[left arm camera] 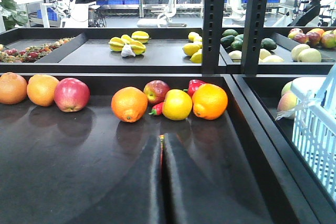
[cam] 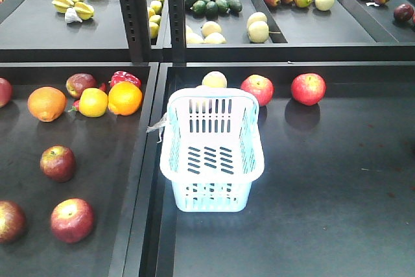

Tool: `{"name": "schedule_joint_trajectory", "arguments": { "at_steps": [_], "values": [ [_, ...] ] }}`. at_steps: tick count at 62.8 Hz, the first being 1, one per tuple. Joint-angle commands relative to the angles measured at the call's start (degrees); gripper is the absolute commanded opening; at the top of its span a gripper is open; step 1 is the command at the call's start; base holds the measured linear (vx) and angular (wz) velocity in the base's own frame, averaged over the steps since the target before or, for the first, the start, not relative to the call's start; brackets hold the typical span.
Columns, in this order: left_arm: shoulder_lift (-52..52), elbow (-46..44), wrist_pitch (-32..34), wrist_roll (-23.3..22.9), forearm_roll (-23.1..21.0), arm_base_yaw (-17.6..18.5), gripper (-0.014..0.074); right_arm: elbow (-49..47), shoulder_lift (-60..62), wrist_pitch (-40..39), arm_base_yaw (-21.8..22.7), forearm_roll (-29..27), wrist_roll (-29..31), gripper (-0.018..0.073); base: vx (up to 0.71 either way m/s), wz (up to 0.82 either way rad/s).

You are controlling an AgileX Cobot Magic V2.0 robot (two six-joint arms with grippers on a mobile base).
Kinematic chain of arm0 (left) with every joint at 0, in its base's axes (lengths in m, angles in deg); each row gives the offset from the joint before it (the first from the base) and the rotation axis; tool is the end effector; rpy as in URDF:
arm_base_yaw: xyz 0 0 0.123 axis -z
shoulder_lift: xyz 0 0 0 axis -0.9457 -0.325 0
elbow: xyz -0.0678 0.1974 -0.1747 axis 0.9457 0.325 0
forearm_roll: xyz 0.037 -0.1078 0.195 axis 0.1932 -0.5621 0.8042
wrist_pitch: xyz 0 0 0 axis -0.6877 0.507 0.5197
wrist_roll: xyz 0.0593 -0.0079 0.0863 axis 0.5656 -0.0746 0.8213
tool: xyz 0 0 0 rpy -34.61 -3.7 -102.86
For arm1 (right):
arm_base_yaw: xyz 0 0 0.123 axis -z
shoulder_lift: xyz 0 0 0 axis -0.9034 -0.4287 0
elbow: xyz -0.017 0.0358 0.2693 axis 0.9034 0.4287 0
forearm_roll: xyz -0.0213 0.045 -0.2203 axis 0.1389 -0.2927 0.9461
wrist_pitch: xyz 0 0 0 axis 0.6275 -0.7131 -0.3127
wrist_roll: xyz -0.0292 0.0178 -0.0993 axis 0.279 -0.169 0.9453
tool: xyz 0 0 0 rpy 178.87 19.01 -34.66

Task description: Pick three apples into basket with both arms

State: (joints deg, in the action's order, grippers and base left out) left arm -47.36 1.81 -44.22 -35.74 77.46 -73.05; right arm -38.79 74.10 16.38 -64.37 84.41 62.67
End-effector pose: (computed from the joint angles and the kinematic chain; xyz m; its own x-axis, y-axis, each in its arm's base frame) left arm 0.0567 0.0064 0.1924 -0.0637 -0.0289 -0.9975 -0.0787 0.9966 -0.0238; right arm 0.0574 -0.0019 0.1955 -0.0260 0.0793 -0.9965 0.0226 0.9966 0.0787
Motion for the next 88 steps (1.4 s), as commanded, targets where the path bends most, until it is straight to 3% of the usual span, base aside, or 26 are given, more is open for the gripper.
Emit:
{"name": "schedule_joint_trajectory", "arguments": {
  "at_steps": [1,88],
  "values": [
    [0.76,1.33,4.41,-0.41,0.02,0.05,-0.0006,0.81,0.58,-4.26,0.32,0.56,0.44,-0.0001,0.01,0.0],
    [0.76,1.33,4.41,-0.41,0.02,0.05,-0.0006,0.81,0.58,-4.26,0.32,0.56,0.44,-0.0001,0.0,0.0]
  ]
}}
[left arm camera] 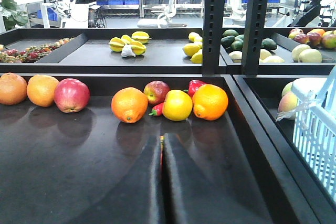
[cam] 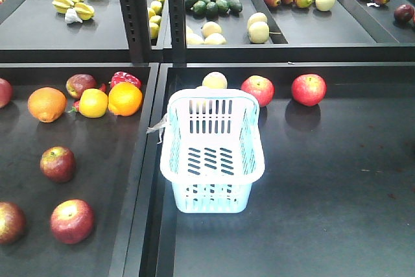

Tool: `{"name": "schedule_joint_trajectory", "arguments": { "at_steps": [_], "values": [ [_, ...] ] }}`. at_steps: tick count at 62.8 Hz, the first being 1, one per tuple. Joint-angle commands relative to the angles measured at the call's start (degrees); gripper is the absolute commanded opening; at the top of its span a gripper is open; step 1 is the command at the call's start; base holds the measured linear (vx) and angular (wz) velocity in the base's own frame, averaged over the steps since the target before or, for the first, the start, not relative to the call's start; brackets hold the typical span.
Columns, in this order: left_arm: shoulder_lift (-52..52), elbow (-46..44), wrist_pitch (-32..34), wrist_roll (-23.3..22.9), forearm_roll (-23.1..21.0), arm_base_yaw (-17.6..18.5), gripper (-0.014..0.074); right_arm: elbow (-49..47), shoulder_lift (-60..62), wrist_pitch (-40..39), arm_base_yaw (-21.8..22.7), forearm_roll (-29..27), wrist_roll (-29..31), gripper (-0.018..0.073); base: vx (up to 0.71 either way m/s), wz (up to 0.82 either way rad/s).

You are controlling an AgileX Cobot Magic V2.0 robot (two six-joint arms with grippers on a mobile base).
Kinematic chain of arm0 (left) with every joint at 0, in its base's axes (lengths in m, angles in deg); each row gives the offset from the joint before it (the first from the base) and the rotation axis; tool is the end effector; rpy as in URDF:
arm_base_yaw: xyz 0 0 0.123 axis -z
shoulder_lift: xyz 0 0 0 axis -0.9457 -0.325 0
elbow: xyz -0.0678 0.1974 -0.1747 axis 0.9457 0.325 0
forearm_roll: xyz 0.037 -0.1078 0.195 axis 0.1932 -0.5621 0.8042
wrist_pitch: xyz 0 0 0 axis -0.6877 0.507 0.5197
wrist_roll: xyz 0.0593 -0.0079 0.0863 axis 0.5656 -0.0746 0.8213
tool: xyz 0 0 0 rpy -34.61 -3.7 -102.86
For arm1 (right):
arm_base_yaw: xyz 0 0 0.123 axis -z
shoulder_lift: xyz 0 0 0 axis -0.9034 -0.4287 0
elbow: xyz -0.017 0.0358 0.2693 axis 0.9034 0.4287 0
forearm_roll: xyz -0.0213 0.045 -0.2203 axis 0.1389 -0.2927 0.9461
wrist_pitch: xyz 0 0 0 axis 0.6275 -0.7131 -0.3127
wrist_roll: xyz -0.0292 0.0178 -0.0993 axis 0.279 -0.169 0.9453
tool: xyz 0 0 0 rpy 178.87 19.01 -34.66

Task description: Pick three apples into basket with both arms

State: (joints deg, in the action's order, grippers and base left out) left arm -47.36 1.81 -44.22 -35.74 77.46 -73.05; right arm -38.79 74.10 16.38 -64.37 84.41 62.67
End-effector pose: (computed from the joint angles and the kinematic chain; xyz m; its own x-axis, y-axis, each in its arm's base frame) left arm 0.0567 0.0064 0.1924 -0.0637 -0.0289 -0.9975 -0.0787 0.9966 -0.0238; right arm 0.0574 -0.0019 0.1955 -0.0260 0.0793 -0.9965 0.0226 0.9966 0.0787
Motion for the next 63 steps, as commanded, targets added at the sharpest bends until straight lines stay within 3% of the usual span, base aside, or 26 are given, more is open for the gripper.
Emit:
{"name": "schedule_joint_trajectory", "arguments": {
  "at_steps": [1,37,43,49,53,63],
  "values": [
    [0.76,1.33,4.41,-0.41,0.02,0.05,-0.0006,0.81,0.58,-4.26,0.32,0.56,0.44,-0.0001,0.0,0.0],
    [0.76,1.33,4.77,-0.94,-0.24,0.05,-0.0006,0.81,0.58,-4.26,0.32,0.56,0.44,-0.0001,0.0,0.0],
    [0.76,1.33,5.92,-4.19,-4.86,0.05,-0.0006,0.81,0.58,-4.26,0.32,0.56,0.44,-0.0001,0.0,0.0],
    [0.76,1.33,7.68,-12.5,-13.51,0.05,-0.0006,0.81,0.58,-4.26,0.32,0.56,0.44,-0.0001,0.0,0.0],
    [0.76,1.33,8.48,-15.44,-17.88,0.05,-0.0006,0.81,0.58,-4.26,0.32,0.56,0.44,-0.0001,0.0,0.0],
    [0.76,1.33,10.3,-15.94,-19.58,0.05,-0.0006,0.81,0.58,-4.26,0.32,0.56,0.44,-0.0001,0.0,0.0]
  ]
}}
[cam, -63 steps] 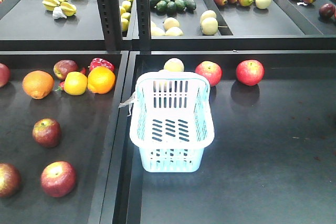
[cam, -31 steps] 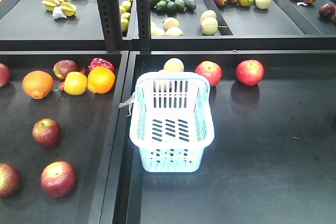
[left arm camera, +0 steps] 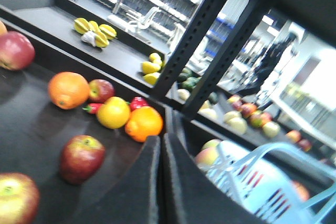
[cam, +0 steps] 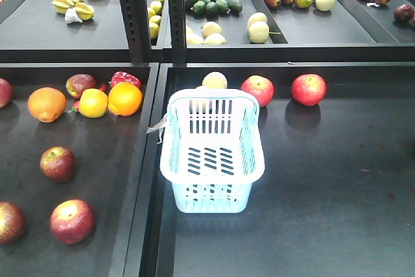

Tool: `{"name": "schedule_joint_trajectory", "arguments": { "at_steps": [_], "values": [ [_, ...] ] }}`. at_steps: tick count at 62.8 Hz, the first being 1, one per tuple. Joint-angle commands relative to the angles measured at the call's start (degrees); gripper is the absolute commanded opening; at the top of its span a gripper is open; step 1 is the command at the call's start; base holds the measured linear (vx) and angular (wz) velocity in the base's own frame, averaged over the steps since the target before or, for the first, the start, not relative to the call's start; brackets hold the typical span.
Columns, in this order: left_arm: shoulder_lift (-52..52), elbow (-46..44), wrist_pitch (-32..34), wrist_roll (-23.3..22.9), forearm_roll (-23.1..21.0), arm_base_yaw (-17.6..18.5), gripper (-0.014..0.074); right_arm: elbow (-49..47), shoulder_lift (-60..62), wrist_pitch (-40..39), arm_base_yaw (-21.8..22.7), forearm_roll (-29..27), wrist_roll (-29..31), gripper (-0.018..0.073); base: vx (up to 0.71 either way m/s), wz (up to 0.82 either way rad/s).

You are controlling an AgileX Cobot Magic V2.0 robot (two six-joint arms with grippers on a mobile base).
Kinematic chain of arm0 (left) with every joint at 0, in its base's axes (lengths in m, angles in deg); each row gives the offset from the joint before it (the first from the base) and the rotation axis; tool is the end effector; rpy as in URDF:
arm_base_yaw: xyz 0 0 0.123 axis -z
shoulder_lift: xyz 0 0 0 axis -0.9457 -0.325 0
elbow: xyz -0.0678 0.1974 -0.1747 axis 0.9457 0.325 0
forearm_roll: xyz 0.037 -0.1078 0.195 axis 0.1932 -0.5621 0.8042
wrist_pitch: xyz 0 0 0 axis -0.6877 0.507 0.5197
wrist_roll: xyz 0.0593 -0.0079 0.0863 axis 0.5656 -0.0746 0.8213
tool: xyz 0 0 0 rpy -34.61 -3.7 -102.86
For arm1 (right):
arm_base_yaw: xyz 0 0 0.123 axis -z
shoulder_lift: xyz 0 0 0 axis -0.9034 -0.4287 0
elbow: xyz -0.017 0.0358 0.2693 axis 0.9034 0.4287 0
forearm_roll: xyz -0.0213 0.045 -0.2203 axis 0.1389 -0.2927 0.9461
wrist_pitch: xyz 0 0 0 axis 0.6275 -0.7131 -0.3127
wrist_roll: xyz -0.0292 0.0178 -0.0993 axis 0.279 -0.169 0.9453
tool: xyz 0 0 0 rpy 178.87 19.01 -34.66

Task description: Pick three apples into basket with both arms

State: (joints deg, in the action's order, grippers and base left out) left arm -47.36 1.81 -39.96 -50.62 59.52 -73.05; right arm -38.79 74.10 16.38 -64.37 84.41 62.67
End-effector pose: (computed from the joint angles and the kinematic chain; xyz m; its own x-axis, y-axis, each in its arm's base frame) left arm 0.0571 0.0018 0.1996 0.0208 -0.5613 -0.8274 -0.0262 0.8270 -0.5616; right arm 0.0574 -0.0019 0.1955 -0.0260 0.0793 -0.9965 0.0226 0.9966 0.0787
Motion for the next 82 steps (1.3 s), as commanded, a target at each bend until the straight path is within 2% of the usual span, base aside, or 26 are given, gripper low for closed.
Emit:
{"name": "schedule_joint_trajectory", "arguments": {
  "at_steps": [1,6,15,24,28,32,35,38,42,45,50,54,55,64,71,75,82],
  "values": [
    [0.76,1.33,6.46,-1.06,-1.72,0.05,-0.0006,0.81,0.58,-4.26,0.32,0.56,0.44,-0.0001,0.0,0.0],
    [0.76,0.71,9.3,-1.75,-4.56,0.05,-0.0006,0.81,0.58,-4.26,0.32,0.56,0.44,-0.0001,0.0,0.0],
    [0.76,0.76,19.26,-6.72,-15.61,0.05,-0.0006,0.81,0.58,-4.26,0.32,0.56,0.44,-0.0001,0.0,0.0],
    [0.76,0.76,26.8,-7.7,-24.9,0.05,-0.0006,0.81,0.58,-4.26,0.32,0.56,0.44,-0.0001,0.0,0.0],
    [0.76,0.76,28.71,-10.79,-28.04,0.05,-0.0006,0.81,0.58,-4.26,0.32,0.56,0.44,-0.0001,0.0,0.0],
    [0.76,0.76,29.73,-15.83,-29.96,0.05,-0.0006,0.81,0.58,-4.26,0.32,0.56,0.44,-0.0001,0.0,0.0],
    [0.76,0.76,29.87,-21.64,-29.9,0.05,-0.0006,0.81,0.58,-4.26,0.32,0.56,0.44,-0.0001,0.0,0.0],
    [0.76,0.65,29.87,-28.6,-27.92,0.05,-0.0006,0.81,0.58,-4.26,0.32,0.56,0.44,-0.0001,0.0,0.0],
    [0.76,-0.18,30.02,-36.71,-21.3,0.32,-0.0006,0.81,0.58,-4.26,0.32,0.56,0.44,-0.0001,0.0,0.0],
    [0.76,-1.51,30.69,-42.61,-13.99,0.47,-0.0006,0.81,0.58,-4.26,0.32,0.56,0.44,-0.0001,0.0,0.0],
    [0.51,-5.65,33.0,-49.33,4.35,0.53,-0.0006,0.81,0.58,-4.26,0.32,0.56,0.44,-0.0001,0.0,0.0],
    [-1.17,-9.5,34.17,-53.97,15.75,0.53,-0.0006,0.81,0.58,-4.26,0.32,0.56,0.44,-0.0001,0.0,0.0],
    [-1.77,-10.56,34.2,-54.98,19.77,0.53,-0.0006,0.81,0.58,-4.26,0.32,0.56,0.44,-0.0001,0.0,0.0],
    [-10.99,-21.4,34.56,-63.55,42.06,0.53,-0.0006,0.81,0.58,-4.26,0.32,0.56,0.44,-0.0001,0.0,0.0],
    [-19.83,-29.17,35.81,-67.83,55.44,0.53,-0.0006,0.81,0.58,-4.26,0.32,0.56,0.44,-0.0001,0.0,0.0],
    [-25.57,-33.57,36.95,-70.24,61.12,0.53,-0.0005,0.81,0.58,-4.26,0.32,0.56,0.44,-0.0001,0.0,0.0],
    [-35.5,-41.64,41.32,-70.87,72.32,0.53,0.0011,0.81,0.58,-4.26,0.32,0.56,0.44,-0.0001,0.0,0.0]
  ]
}}
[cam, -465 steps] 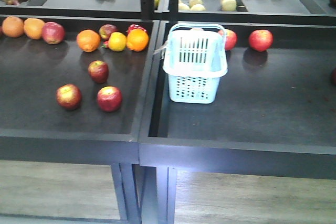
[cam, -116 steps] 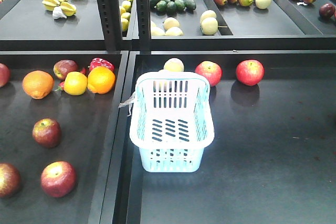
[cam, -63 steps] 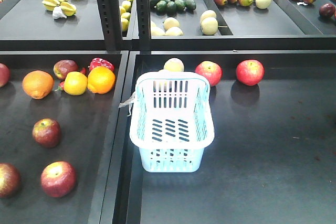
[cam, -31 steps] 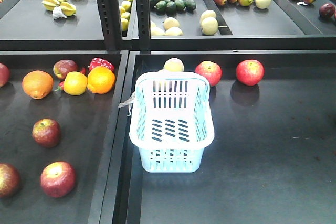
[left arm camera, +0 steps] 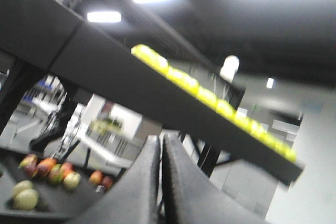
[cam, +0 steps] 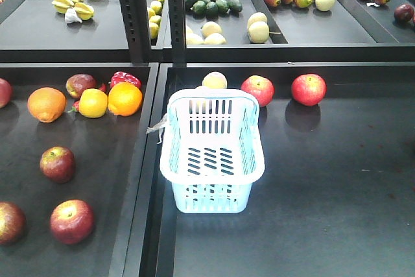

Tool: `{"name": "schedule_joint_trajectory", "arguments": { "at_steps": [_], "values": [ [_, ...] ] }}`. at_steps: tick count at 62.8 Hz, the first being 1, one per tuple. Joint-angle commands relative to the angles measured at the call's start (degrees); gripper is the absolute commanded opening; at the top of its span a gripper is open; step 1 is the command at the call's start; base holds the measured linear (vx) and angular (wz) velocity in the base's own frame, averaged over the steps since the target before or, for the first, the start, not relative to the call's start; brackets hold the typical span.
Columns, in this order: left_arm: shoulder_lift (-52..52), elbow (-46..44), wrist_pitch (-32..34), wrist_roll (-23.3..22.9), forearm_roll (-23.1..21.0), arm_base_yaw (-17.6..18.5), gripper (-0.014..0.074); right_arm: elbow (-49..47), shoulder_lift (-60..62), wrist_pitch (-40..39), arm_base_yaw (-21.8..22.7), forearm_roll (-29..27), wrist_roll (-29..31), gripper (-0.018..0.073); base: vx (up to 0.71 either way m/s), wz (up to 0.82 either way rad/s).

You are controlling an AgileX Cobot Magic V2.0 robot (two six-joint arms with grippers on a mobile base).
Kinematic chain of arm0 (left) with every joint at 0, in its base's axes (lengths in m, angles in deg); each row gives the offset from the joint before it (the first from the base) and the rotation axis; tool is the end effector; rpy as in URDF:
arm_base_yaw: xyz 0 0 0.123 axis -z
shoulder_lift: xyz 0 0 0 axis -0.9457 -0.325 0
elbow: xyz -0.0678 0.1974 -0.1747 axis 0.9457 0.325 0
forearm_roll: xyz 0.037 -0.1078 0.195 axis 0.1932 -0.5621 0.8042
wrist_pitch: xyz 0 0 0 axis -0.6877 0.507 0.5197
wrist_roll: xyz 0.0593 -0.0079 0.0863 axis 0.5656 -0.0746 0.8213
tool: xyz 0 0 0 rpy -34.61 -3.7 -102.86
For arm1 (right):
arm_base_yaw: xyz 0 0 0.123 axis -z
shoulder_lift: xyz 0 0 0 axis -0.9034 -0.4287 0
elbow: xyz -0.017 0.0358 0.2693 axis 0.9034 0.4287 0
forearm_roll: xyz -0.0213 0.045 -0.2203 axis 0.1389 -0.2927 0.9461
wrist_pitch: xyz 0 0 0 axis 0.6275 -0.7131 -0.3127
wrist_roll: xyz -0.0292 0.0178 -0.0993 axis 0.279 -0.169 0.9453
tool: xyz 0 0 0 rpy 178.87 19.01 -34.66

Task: Pick three apples into basket with both arms
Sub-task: 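Reach the left gripper over the basket and grasp its handle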

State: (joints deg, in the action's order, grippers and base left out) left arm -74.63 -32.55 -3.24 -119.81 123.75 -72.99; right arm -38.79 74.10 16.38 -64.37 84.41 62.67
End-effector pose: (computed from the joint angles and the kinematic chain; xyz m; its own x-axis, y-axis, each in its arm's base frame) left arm 0.0749 -0.0476 0.3891 0.0686 -0.6003 -0.7968 0.6044 0.6604 -0.4455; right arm 0.0574 -0.0019 0.1955 -0.0260 0.0793 -0.9965 0.0226 0.9966 0.0787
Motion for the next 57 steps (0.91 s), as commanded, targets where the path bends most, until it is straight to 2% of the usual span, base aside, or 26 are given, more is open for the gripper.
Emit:
{"name": "schedule_joint_trajectory", "arguments": {
  "at_steps": [1,9,15,20,28,36,45,57],
  "values": [
    [-10.27,-8.34,5.35,-1.67,9.54,0.47,0.0017,0.81,0.58,-4.26,0.32,0.56,0.44,-0.0001,0.0,0.0],
    [-21.58,-18.26,13.93,-1.73,21.56,0.47,0.0092,0.81,0.58,-4.26,0.32,0.56,0.44,-0.0001,0.0,0.0],
    [-30.89,-25.88,21.0,-2.23,29.64,0.47,0.0209,0.81,0.58,-4.26,0.32,0.56,0.44,-0.0001,0.0,0.0],
    [-38.36,-32.98,25.0,-3.58,33.94,0.47,0.0341,0.81,0.58,-4.26,0.32,0.56,0.44,-0.0001,0.0,0.0],
    [-48.1,-42.72,28.53,-4.55,38.47,0.47,0.0507,0.81,0.58,-4.26,0.32,0.56,0.44,-0.0001,0.0,0.0],
    [-57.86,-53.18,34.44,-4.86,38.8,1.01,0.0575,0.81,0.58,-4.26,0.32,0.56,0.44,-0.0001,0.0,0.0],
    [-68.04,-64.33,40.02,-3.29,38.8,3.27,0.0571,0.81,0.58,-4.26,0.32,0.56,0.44,-0.0001,0.0,0.0],
    [-79.18,-75.05,44.07,-1.86,38.8,6.13,0.0537,0.81,0.58,-4.26,0.32,0.56,0.44,-0.0001,0.0,0.0]
  ]
}}
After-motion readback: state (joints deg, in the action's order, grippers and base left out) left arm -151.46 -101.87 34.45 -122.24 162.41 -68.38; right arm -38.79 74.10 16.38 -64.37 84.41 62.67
